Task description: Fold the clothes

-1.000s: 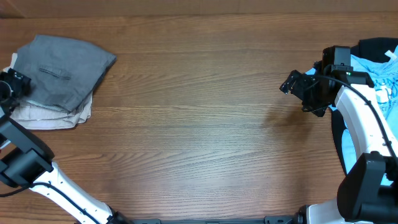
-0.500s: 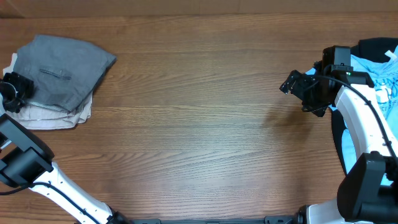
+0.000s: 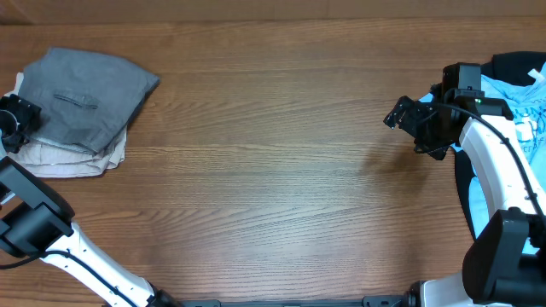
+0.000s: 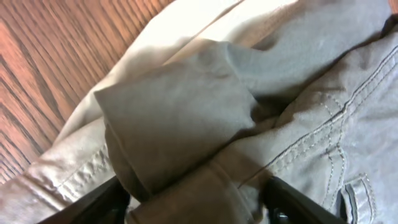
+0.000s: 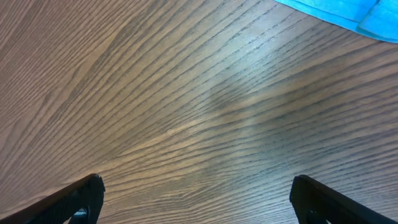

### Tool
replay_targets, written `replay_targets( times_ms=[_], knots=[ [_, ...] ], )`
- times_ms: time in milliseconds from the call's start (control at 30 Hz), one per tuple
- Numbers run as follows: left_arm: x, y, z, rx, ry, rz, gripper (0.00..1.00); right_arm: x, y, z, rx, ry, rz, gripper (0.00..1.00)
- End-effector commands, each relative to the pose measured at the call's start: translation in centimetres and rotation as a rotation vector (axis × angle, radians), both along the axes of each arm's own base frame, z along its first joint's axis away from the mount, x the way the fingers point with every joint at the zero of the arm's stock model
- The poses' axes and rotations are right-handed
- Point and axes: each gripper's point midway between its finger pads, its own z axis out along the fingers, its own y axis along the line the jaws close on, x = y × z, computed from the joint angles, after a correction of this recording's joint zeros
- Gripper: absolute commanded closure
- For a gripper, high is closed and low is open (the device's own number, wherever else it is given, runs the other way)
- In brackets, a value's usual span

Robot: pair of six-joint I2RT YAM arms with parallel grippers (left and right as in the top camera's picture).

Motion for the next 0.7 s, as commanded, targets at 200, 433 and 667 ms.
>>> replay_targets(
  times_ms=[200, 433, 667],
  knots=[
    [0.7, 0.8, 3.1, 0.078, -0.043, -0.007, 0.44, 0.3, -0.1, 0.4, -0.006, -0.017, 0.002, 0.00],
    [0.6, 0.7, 2.6, 0.071, -0.034, -0.007, 0.51, 0.3, -0.1, 0.4, -0.006, -0.017, 0.002, 0.00],
    [0.9, 1.0, 5.3, 0.156, -0.051, -0.090, 0.96, 0.3, -0.1, 0.4, -0.006, -0.017, 0.003, 0.00]
  ],
)
